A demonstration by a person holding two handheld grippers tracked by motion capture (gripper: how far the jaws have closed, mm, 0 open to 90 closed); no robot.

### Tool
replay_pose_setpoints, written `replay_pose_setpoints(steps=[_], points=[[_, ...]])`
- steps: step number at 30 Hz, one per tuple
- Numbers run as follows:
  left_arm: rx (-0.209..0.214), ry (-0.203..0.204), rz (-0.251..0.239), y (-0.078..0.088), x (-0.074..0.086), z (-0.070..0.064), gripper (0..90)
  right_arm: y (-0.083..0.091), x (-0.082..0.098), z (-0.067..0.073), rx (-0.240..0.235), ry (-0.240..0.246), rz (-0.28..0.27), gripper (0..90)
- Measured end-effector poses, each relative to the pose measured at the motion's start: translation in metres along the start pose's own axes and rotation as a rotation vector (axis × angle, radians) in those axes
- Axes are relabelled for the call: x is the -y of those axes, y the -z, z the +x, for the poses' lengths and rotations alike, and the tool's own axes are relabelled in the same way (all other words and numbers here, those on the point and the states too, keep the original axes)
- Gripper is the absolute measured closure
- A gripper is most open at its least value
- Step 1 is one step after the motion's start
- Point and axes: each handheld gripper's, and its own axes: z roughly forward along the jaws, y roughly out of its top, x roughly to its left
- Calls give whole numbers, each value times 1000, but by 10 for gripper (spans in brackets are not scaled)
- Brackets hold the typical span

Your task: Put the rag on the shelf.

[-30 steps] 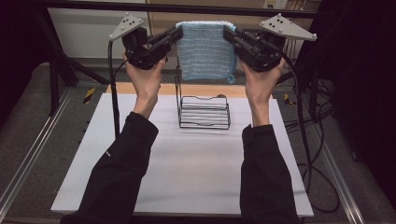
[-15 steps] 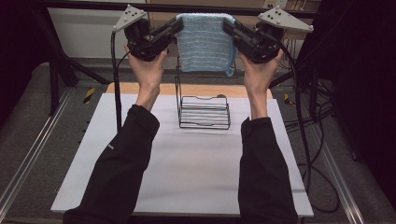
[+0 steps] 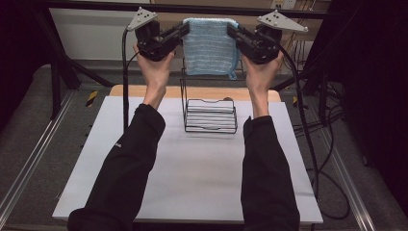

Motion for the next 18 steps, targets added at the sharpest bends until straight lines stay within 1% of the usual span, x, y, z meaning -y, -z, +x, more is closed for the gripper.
replay_pose_setpoints(steps=[3,6,10,12,14,16,18], points=[[-1,-16,10,-4,3,3,832,-3,5,-2,4,-1,8,801],[-7,-22,31,-8,7,4,830,-6,11,-6,8,-15,25,801],[-10,-14,50,-14,14,6,829,-9,18,-10,17,-19,45,801],[-3,-9,50,-15,16,7,829,-10,21,-12,17,-21,50,801],[4,-15,48,-16,19,7,829,-10,24,-14,15,-24,49,801],[-1,-27,60,-18,21,7,829,-10,27,-16,16,-30,52,801],[-7,-25,70,-20,23,8,829,-11,29,-17,18,-35,56,801]])
